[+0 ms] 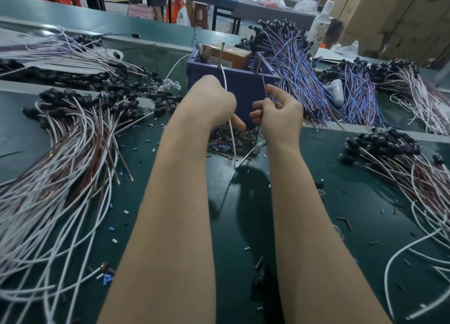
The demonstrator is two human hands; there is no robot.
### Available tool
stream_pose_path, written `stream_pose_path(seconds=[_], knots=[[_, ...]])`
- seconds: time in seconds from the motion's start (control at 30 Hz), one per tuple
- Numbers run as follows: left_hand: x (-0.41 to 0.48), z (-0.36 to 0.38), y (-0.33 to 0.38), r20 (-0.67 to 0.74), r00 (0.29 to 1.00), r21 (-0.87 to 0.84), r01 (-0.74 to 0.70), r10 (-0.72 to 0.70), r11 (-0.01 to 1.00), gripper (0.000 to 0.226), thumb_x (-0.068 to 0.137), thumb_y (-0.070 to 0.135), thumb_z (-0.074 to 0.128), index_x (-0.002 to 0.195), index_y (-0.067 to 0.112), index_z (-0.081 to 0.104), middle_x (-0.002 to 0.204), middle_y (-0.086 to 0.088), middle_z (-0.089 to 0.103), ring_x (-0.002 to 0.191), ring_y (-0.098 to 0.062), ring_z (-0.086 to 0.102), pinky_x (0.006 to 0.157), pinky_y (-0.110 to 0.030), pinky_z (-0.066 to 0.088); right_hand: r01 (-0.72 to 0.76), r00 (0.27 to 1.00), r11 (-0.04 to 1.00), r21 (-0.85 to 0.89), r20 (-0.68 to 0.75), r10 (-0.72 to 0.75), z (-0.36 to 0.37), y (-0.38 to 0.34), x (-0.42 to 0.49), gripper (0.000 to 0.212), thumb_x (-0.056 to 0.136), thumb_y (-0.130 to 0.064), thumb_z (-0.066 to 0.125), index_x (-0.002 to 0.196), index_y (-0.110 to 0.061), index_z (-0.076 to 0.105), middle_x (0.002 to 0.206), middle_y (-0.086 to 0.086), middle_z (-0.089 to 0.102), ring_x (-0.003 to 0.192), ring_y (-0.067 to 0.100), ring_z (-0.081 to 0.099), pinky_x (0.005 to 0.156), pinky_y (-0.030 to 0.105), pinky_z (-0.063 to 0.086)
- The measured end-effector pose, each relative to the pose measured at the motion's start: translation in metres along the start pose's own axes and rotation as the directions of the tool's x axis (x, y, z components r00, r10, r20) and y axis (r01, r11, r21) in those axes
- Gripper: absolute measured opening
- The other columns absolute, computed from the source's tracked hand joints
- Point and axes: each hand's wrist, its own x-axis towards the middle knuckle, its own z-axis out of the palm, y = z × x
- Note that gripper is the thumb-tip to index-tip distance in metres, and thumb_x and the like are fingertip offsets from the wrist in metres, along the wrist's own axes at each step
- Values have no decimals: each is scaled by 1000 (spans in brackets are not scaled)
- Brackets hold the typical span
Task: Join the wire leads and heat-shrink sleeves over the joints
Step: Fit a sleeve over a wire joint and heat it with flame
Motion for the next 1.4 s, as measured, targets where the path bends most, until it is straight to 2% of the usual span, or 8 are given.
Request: stream_pose_path(seconds=[0.27,0.43,0.8,0.93,1.03,1.13,1.23,1.4], knots=[[-2,1,4,4,1000,63,-18,18,998,17,89,1,36,82,3,52,75,-8,74,21,-4,30,40,-17,32,-2,999,1000,-2,49,2,-1,-1,3,36,95,3,40,125,-8,55,75,3,60,45,0,53,53,16,46],[-3,0,4,-4,1000,80,-13,13,997,18,89,0,35,91,0,53,78,-10,74,21,-4,33,30,-11,27,-25,998,999,34,59,23,-2,-2,3,37,93,6,40,123,-7,56,74,4,60,44,0,52,51,16,45],[-4,-5,2,-57,998,84,20,-15,996,20,83,-3,36,76,0,55,78,-10,74,43,-7,43,40,-19,35,-44,993,999,26,106,41,-1,-4,1,38,92,6,39,121,-11,57,74,2,62,46,1,54,53,17,47],[-2,-4,0,-82,997,68,15,-9,998,23,83,-1,37,92,-3,58,78,-9,74,72,3,51,42,-18,35,-47,986,999,3,159,46,-1,-6,-1,35,90,7,38,111,-14,58,77,4,65,41,3,53,47,17,45],[0,-3,-2,-78,997,71,-9,15,997,25,87,6,40,99,-2,61,73,-7,73,51,-8,49,46,-20,35,-7,993,955,-298,111,42,-14,2,4,30,89,0,42,97,-15,65,86,5,68,58,11,65,60,26,54],[0,-2,-4,-30,999,125,-24,28,992,25,87,14,46,95,2,66,71,-2,71,61,-13,52,52,-21,39,-105,982,697,-710,35,183,-35,16,12,20,91,-18,53,107,-15,65,106,8,67,97,27,64,88,41,53],[-3,3,-4,128,991,190,-62,38,980,24,86,18,51,89,3,71,77,-7,72,64,-20,52,56,-23,41,-168,933,587,-792,64,355,-35,23,8,32,89,-34,60,114,-15,56,112,7,63,103,27,60,86,35,49],[-5,13,-4,419,908,22,-28,16,999,29,97,18,50,73,10,63,53,2,65,40,-4,55,41,-14,43,-143,948,515,-845,32,316,-24,23,7,31,88,-27,61,115,-14,54,115,10,61,106,29,57,73,30,37]])
